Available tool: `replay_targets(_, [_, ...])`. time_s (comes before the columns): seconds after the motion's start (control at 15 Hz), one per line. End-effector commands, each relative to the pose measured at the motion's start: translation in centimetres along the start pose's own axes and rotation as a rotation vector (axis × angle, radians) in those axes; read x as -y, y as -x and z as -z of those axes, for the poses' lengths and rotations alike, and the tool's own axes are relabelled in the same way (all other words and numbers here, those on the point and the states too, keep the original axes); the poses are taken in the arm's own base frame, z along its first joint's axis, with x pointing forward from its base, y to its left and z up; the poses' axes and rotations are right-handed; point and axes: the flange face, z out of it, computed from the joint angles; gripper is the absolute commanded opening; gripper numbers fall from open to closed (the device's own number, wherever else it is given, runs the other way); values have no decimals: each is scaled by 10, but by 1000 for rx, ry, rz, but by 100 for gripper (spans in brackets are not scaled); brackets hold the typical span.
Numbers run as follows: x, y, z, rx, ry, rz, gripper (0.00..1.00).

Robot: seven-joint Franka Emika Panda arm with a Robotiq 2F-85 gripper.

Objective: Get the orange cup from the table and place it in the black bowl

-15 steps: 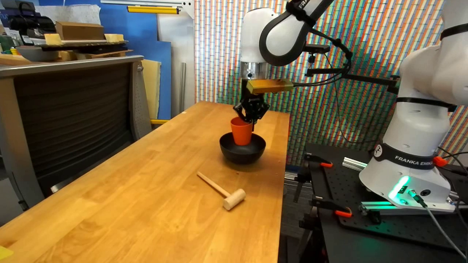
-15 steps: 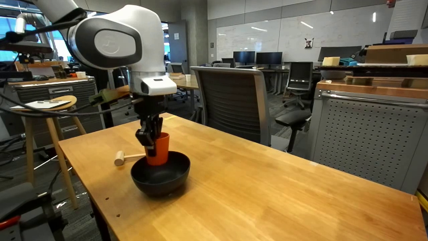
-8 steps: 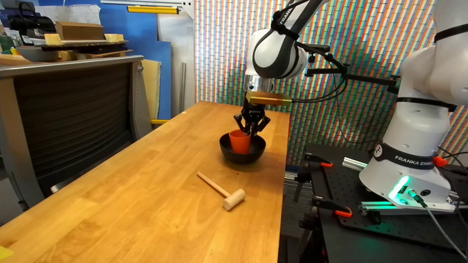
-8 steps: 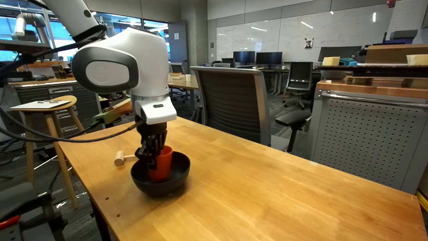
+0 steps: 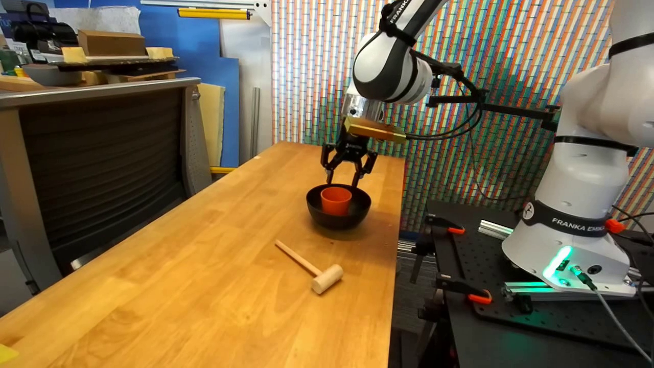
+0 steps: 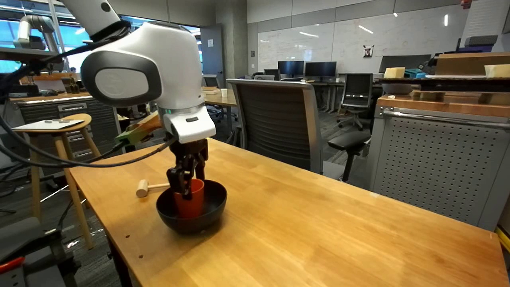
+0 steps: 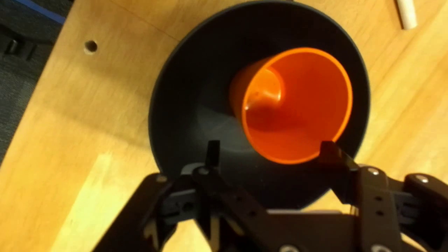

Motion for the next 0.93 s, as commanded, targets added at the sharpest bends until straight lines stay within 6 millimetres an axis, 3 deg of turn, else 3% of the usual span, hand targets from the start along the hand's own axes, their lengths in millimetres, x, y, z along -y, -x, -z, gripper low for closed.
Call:
replay_targets(0.0, [1, 14, 60, -146, -49, 109, 100])
replay_targets(0.13, [11, 20, 82, -161, 14, 248, 100])
replay_targets(0.2, [19, 32, 106, -164, 52, 315, 100])
replay_targets(0.33, [34, 61, 125, -76, 65, 429, 100])
replay_targets(0.6, [56, 127, 186, 65, 65, 628, 100])
replay_targets(0.67, [52, 103, 152, 23, 88, 541, 100])
replay_targets(0.73, [56, 113, 164, 22, 81, 559, 100])
replay_targets(0.87, [53, 113, 161, 22, 85, 553, 100])
